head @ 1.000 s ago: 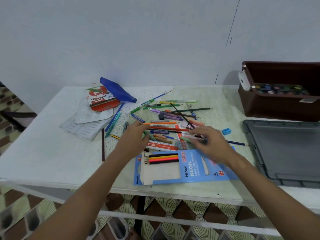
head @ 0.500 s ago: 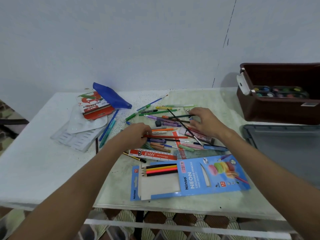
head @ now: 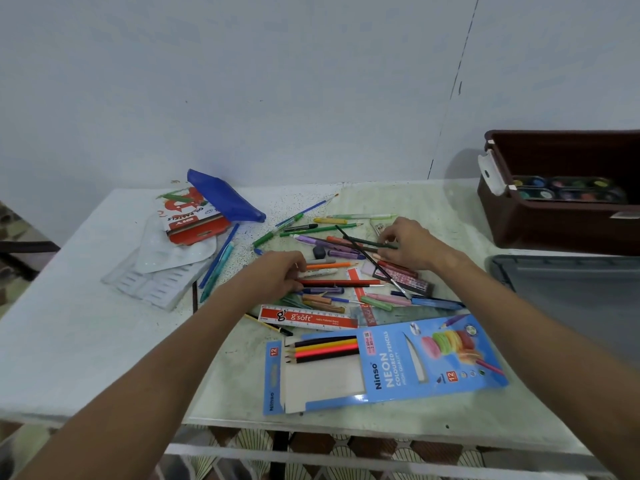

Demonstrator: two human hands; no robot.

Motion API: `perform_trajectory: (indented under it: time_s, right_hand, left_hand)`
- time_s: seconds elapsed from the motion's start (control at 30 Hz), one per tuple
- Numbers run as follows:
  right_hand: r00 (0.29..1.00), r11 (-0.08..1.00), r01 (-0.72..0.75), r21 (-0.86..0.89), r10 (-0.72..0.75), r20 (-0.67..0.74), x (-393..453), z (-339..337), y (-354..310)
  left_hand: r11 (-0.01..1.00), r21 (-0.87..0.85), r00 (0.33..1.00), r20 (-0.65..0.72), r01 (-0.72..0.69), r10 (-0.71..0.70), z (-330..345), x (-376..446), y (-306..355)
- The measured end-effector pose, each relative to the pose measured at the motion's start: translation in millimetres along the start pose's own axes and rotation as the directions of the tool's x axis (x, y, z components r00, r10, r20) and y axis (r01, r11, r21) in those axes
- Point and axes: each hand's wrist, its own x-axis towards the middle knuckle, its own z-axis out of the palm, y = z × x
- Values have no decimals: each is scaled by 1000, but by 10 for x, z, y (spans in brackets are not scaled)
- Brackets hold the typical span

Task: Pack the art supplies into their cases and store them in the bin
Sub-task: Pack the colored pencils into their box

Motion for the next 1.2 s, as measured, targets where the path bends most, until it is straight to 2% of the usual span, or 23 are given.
perform_trajectory:
  time_s: [0.13,0.3,0.47,0.63,0.73,0.87,1.03,1.2]
  right_hand:
    - [1000,997,-5,74,5,6,5,14,18]
    - [999,999,-9,48,6,49,39,42,-10]
    - [995,999,-7,-37,11,96,71,39,-43]
    - [995,1000,-3,-1,3,99,93,28,-14]
    - [993,999,-9,38,5,121,91,33,-2]
    - [991,996,-28,81,18,130,88,50,-39]
    - [993,997,5,79,-15,121,102,36,-43]
    - [997,999,4,50,-8,80,107,35,-74]
  left_hand:
    - [999,-53,1000,-24,7,-8,34,-4,-36]
    - [999,-44,999,-27,16,-17,17,8,-30]
    - [999,28,999,13,33,-33,-43,56,-49]
    - [997,69,999,22,23,-24,-54,101,-77]
    - [979,200,1000,14,-28,25,-77,102,-104]
    - [898,433,994,-30,-81,104,-41,34,-167]
    - [901,420,981,-97,-110,166,-47,9,-204]
    - [914,393,991,-46,-98,126,-108,29,-157]
